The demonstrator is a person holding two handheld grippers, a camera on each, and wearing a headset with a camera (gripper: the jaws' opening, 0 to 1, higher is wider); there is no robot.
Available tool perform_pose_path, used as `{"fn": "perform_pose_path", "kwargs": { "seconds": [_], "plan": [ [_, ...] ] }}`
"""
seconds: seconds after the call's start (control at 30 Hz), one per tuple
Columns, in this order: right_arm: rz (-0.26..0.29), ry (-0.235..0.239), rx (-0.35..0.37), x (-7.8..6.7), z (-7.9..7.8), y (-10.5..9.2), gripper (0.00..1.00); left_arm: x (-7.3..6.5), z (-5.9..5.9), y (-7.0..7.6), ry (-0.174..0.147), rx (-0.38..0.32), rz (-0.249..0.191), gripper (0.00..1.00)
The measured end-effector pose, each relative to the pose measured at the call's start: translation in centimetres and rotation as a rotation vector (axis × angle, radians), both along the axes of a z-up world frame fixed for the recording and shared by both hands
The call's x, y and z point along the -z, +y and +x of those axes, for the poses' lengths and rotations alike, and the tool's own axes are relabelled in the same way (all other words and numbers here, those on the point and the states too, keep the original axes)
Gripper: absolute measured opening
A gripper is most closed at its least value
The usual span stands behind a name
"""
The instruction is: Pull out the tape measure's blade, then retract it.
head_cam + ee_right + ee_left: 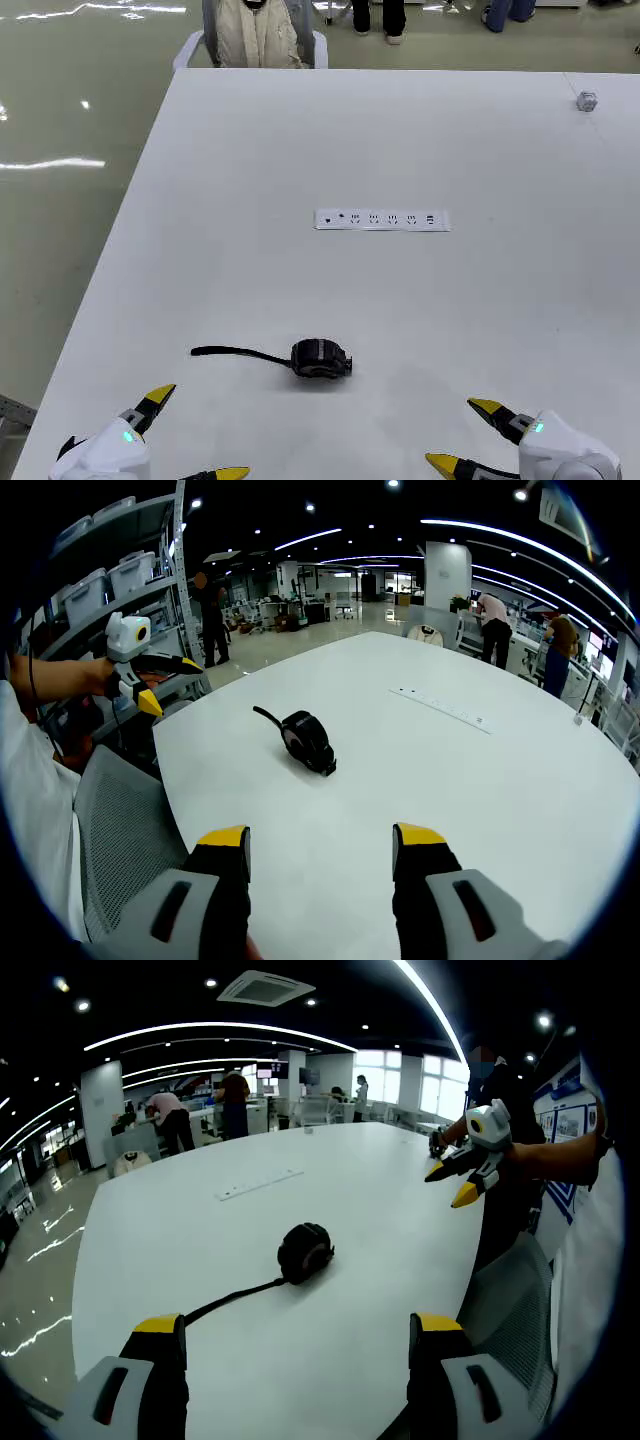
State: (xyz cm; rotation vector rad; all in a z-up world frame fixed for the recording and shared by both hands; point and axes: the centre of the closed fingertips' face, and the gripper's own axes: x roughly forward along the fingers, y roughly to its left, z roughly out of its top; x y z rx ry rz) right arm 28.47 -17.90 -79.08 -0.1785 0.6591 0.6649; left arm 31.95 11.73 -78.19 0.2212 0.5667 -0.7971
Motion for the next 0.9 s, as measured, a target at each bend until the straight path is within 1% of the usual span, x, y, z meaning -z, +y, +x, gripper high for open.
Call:
{"fn": "perform_pose_path", "kwargs": {
  "seconds": [0.3, 0.73, 0.9],
  "plan": [
    [-0.002, 0.005, 0.000, 0.07, -0.38, -0.16, 0.58, 0.25, -0.24, -0.31, 0.006, 0.012, 0.004, 0.90],
    [-0.006, -0.003, -0.006, -0.20, -0.33, -0.18, 0.58, -0.09, -0.30, -0.76, -0.007, 0.023, 0.013, 0.89],
    [-0.006, -0.006, -0.005, -0.36, -0.11, -0.19, 0.58, -0.10, -0.04, -0.82, -0.011, 0.028, 0.015, 0.89]
  ]
}}
